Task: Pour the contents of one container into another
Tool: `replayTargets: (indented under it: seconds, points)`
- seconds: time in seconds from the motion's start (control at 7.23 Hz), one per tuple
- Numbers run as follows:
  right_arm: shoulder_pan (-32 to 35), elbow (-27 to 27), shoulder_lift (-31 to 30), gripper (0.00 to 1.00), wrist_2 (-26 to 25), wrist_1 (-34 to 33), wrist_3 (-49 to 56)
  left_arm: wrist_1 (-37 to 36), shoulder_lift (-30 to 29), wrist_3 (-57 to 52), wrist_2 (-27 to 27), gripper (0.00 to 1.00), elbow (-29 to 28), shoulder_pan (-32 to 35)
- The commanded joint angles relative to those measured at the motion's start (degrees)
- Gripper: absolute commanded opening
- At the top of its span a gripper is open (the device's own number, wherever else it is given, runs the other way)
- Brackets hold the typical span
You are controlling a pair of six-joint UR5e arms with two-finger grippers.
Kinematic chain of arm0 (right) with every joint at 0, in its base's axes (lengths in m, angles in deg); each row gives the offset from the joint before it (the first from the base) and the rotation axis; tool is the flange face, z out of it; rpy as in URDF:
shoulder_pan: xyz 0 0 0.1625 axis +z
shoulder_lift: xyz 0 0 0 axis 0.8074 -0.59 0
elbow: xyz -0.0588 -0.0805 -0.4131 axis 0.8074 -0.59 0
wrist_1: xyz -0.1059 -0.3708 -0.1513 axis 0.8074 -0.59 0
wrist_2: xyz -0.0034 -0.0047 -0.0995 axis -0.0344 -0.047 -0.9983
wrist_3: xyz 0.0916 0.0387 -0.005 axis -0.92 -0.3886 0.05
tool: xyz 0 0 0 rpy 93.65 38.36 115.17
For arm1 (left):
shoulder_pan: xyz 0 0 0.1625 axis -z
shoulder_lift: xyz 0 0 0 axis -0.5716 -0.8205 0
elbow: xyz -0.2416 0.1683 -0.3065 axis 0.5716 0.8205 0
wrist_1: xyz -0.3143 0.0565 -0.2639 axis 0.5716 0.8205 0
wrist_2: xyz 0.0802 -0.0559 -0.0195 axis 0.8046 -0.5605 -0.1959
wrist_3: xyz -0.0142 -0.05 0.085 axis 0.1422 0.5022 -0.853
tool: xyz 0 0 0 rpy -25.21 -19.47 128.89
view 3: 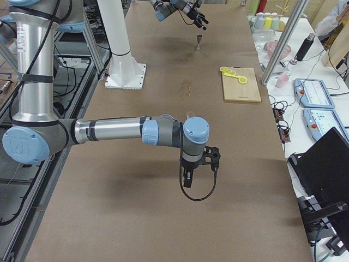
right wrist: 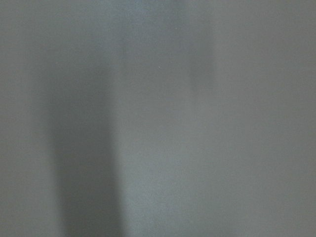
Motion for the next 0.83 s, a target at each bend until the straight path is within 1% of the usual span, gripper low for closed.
replayTargets:
  seconds: [0.0, 0.28, 0.41, 0.55, 0.69]
  points:
    - [-0.01, -0.03, -0.1, 1.0, 0.0, 0.0, -0.09, -13.24, -6.78, 0.0, -15.42, 0.98, -0.28, 9.79]
    - [-0.01, -0.03, -0.1, 1.0, 0.0, 0.0, -0.09, -22.57, -9.79, 0.0, -30.61, 0.98, -1.68, 19.8]
    - [-0.01, -0.03, -0.19, 1.0, 0.0, 0.0, 0.0, -27.14, -10.15, 0.0, -37.13, 0.98, -2.73, 23.59]
    - [-0.01, -0.03, -0.28, 1.0, 0.0, 0.0, -0.09, -30.14, -10.15, 0.0, -43.8, 0.98, -4.57, 27.11]
    - [-0.01, -0.03, -0.28, 1.0, 0.0, 0.0, 0.0, -35.74, -10.15, 0.0, -47.79, 0.98, -5.28, 29.93]
